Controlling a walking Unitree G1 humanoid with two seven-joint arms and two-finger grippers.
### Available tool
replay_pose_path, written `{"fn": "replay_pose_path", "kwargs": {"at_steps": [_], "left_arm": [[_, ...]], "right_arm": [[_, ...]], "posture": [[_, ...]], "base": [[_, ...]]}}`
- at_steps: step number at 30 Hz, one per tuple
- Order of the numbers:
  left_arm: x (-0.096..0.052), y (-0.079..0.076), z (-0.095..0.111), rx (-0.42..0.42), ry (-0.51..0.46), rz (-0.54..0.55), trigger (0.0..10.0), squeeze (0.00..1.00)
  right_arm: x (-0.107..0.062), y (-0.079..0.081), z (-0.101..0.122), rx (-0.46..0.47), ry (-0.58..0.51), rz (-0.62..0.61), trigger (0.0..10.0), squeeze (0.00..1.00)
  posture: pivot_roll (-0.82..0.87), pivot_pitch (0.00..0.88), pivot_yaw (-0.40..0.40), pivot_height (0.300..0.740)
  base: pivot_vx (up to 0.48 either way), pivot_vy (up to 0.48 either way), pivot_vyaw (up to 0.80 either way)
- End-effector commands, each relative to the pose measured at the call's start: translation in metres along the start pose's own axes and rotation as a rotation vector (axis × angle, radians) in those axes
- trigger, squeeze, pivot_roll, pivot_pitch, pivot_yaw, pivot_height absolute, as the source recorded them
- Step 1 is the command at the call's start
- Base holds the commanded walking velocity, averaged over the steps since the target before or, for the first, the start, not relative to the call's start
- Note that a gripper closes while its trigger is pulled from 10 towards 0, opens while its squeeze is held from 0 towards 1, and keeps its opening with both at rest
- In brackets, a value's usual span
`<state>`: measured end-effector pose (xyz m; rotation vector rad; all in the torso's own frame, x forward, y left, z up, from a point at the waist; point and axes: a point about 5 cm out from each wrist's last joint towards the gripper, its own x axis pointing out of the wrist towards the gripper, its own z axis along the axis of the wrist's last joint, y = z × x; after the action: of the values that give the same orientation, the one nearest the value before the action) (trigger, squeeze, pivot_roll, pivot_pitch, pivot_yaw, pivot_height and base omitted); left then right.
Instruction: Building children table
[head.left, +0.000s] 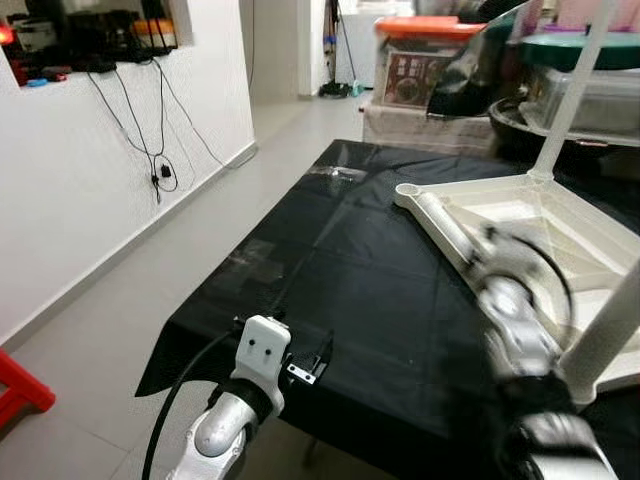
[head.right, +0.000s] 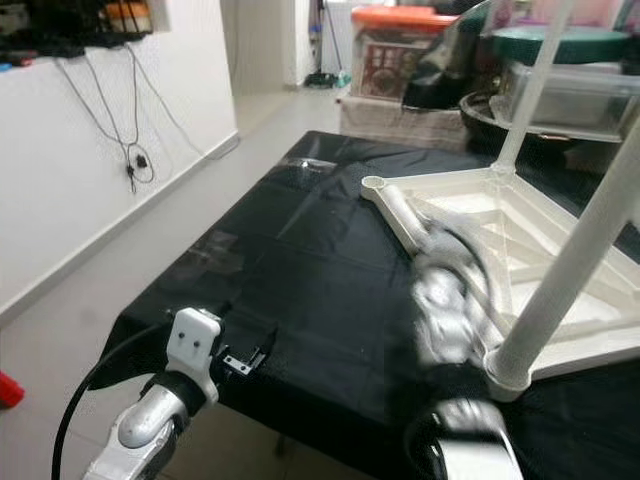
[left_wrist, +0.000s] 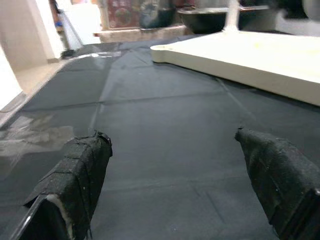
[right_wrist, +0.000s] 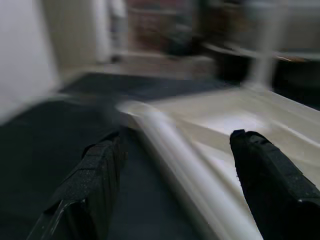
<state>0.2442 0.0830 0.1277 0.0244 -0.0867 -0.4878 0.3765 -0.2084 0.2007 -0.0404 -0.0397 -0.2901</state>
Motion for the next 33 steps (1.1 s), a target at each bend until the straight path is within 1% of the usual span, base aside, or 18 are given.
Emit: {"fn": "replay_pose_path", "kwargs": {"at_steps": [1, 2, 3, 4, 6, 8, 9, 12, 13, 14, 16, 17, 19, 20, 23, 26, 29, 33], "left_arm": [[-0.003, 0.002, -0.003, 0.016, 0.017, 0.011, 10.0, 0.0], [-0.003, 0.002, -0.003, 0.016, 0.017, 0.011, 10.0, 0.0], [-0.003, 0.001, -0.002, 0.014, 0.016, 0.009, 10.0, 0.0], [-0.003, 0.001, -0.002, 0.014, 0.016, 0.009, 10.0, 0.0], [-0.005, -0.001, 0.0, 0.003, 0.014, 0.006, 10.0, 0.0], [-0.006, -0.002, 0.001, -0.001, 0.012, 0.005, 10.0, 0.0], [-0.008, -0.003, 0.004, -0.005, 0.009, 0.005, 10.0, 0.0], [-0.011, -0.005, 0.006, -0.012, 0.009, 0.004, 10.0, 0.0], [-0.014, -0.007, 0.008, -0.022, 0.011, 0.003, 10.0, 0.0], [-0.014, -0.007, 0.008, -0.022, 0.011, 0.003, 10.0, 0.0], [-0.021, -0.012, 0.012, -0.037, 0.014, -0.005, 10.0, 0.0], [-0.021, -0.012, 0.012, -0.037, 0.014, -0.005, 10.0, 0.0], [-0.025, -0.015, 0.016, -0.045, 0.014, -0.013, 10.0, 0.0], [-0.025, -0.015, 0.016, -0.045, 0.014, -0.013, 10.0, 0.0], [-0.031, -0.019, 0.02, -0.056, 0.018, -0.015, 10.0, 0.0], [-0.031, -0.019, 0.02, -0.056, 0.018, -0.015, 10.0, 0.0], [-0.037, -0.021, 0.024, -0.066, 0.026, -0.012, 10.0, 0.0], [-0.041, -0.022, 0.026, -0.071, 0.036, -0.008, 10.0, 0.0]], "right_arm": [[0.001, 0.007, -0.016, -0.019, 0.096, 0.062, 10.0, 0.0], [0.001, 0.007, -0.016, -0.019, 0.096, 0.062, 10.0, 0.0], [0.005, 0.013, -0.017, -0.019, 0.141, 0.095, 10.0, 0.0], [0.005, 0.013, -0.017, -0.019, 0.141, 0.095, 10.0, 0.0], [0.014, 0.02, -0.018, -0.065, 0.209, 0.116, 10.0, 0.0], [0.016, 0.021, -0.018, -0.073, 0.226, 0.118, 10.0, 0.0], [0.019, 0.018, -0.019, -0.109, 0.248, 0.108, 10.0, 0.0], [0.021, 0.015, -0.019, -0.137, 0.263, 0.104, 10.0, 0.0], [0.024, 0.009, -0.019, -0.164, 0.276, 0.091, 10.0, 0.0], [0.024, 0.009, -0.019, -0.164, 0.276, 0.091, 10.0, 0.0], [0.027, -0.006, -0.021, -0.215, 0.311, 0.071, 10.0, 0.0], [0.027, -0.006, -0.021, -0.215, 0.311, 0.071, 10.0, 0.0], [0.029, -0.019, -0.022, -0.25, 0.334, 0.048, 10.0, 0.0], [0.029, -0.019, -0.022, -0.25, 0.334, 0.048, 10.0, 0.0], [0.03, -0.03, -0.025, -0.267, 0.371, 0.025, 10.0, 0.0], [0.03, -0.03, -0.025, -0.267, 0.371, 0.025, 10.0, 0.0], [0.028, -0.037, -0.032, -0.283, 0.418, 0.02, 10.0, 0.0], [0.024, -0.038, -0.041, -0.286, 0.464, 0.043, 10.0, 0.0]], "posture": [[0.16, 0.0, -0.02, 0.74], [0.16, 0.0, -0.02, 0.74], [0.16, 0.0, -0.023, 0.74], [0.16, 0.0, -0.023, 0.74], [0.17, 0.0, -0.026, 0.74], [0.17, 0.0, -0.026, 0.74], [0.18, 0.0, -0.024, 0.74], [0.18, 0.007, -0.024, 0.74], [0.18, 0.035, -0.023, 0.74], [0.18, 0.035, -0.023, 0.74], [0.18, 0.077, -0.02, 0.74], [0.18, 0.077, -0.02, 0.74], [0.18, 0.103, -0.017, 0.74], [0.18, 0.103, -0.017, 0.74], [0.19, 0.129, -0.017, 0.74], [0.19, 0.129, -0.017, 0.74], [0.19, 0.153, -0.015, 0.74], [0.19, 0.164, -0.015, 0.74]], "base": [[0.0, 0.0, 0.0], [0.0, 0.0, 0.0], [0.0, 0.0, 0.0], [0.0, 0.0, 0.0], [0.0, 0.0, 0.0], [0.0, 0.0, 0.0], [0.0, 0.0, 0.0], [0.0, 0.0, 0.0], [0.0, 0.0, 0.0], [0.0, 0.0, 0.0], [0.0, 0.0, 0.0], [0.0, 0.0, 0.0], [0.0, 0.0, 0.0], [0.0, 0.0, 0.0], [0.0, 0.0, 0.0], [0.0, 0.0, 0.0], [0.0, 0.0, 0.0], [0.0, 0.0, 0.0]]}}
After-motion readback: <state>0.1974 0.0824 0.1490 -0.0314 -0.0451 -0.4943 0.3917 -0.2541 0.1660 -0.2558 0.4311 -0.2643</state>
